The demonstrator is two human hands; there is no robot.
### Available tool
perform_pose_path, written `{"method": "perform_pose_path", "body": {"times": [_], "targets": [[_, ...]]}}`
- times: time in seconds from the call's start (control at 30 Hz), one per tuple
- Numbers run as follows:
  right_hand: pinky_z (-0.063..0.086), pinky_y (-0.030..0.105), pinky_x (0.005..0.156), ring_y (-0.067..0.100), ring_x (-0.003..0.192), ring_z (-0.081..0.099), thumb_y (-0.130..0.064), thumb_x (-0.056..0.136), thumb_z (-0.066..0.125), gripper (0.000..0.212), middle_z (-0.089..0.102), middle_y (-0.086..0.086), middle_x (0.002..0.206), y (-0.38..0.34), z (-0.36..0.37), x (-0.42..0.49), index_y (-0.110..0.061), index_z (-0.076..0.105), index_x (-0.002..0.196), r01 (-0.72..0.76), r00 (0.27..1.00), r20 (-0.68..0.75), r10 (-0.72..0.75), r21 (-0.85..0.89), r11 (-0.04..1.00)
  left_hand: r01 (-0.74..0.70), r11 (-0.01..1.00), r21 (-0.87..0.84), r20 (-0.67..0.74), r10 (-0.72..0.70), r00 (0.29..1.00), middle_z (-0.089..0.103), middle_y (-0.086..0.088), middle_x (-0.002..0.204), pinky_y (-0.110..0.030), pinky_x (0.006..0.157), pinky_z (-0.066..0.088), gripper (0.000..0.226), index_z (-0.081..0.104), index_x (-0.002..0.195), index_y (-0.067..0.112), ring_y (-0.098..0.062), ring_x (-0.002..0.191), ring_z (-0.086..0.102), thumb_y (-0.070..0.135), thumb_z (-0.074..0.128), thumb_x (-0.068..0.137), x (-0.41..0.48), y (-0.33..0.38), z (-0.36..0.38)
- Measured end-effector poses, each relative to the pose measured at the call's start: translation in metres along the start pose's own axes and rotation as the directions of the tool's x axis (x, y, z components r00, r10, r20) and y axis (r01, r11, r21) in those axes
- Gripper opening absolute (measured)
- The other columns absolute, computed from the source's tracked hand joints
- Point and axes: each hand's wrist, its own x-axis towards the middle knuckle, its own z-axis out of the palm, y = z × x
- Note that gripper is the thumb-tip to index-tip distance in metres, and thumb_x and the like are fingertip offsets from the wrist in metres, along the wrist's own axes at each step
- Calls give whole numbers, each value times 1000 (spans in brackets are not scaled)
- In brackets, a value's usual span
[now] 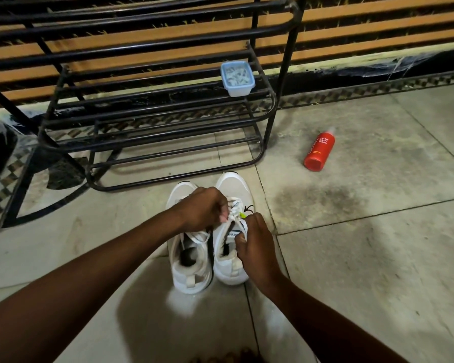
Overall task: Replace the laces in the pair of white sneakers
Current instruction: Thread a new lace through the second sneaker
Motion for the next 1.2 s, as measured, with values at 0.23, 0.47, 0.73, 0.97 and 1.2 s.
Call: {"method": "perform_pose_path", "body": {"times": [0.23,0.47,0.73,0.97,1.2], "targets": [[43,36,73,26,88,54,2,85,57,14,51,9,101,-2,-3,-2,-2,56,98,0,1000,24,0,7,1000,-110,979,173,-175,141,974,62,3,87,-39,78,53,26,72,85,18,-19,85,61,-5,61,79,-13,9,2],[46,39,75,27,89,54,2,87,55,11,51,10,101,-6,-6,0,-1,55,97,1,999,48,-1,2,1000,-68,994,87,-164,82,983,67,0,93,-40,84,53,26,73,87,14,-19,93,63,-7,58,83,-15,10,-1],[29,15,71,26,86,57,-1,84,65,16,48,1,95,-5,-9,4,-6,56,96,30,999,40,-30,0,1000,-70,997,-32,-179,63,982,75,13,79,-18,74,48,10,79,84,22,9,78,64,19,73,92,-23,15,-35],[51,36,83,25,91,67,2,91,63,15,70,9,97,-8,-44,12,-3,70,104,106,992,-81,-95,144,984,-156,917,-367,-242,68,968,73,-5,69,-23,56,50,9,79,88,8,-7,62,64,14,74,93,-52,31,-69],[47,22,69,5,68,62,4,93,60,23,62,-15,79,-61,-100,36,-10,76,102,206,961,-238,-140,279,938,-102,631,-769,-154,-27,988,75,-15,87,-26,67,59,16,76,102,-2,-17,69,68,9,65,98,-76,52,-101]]}}
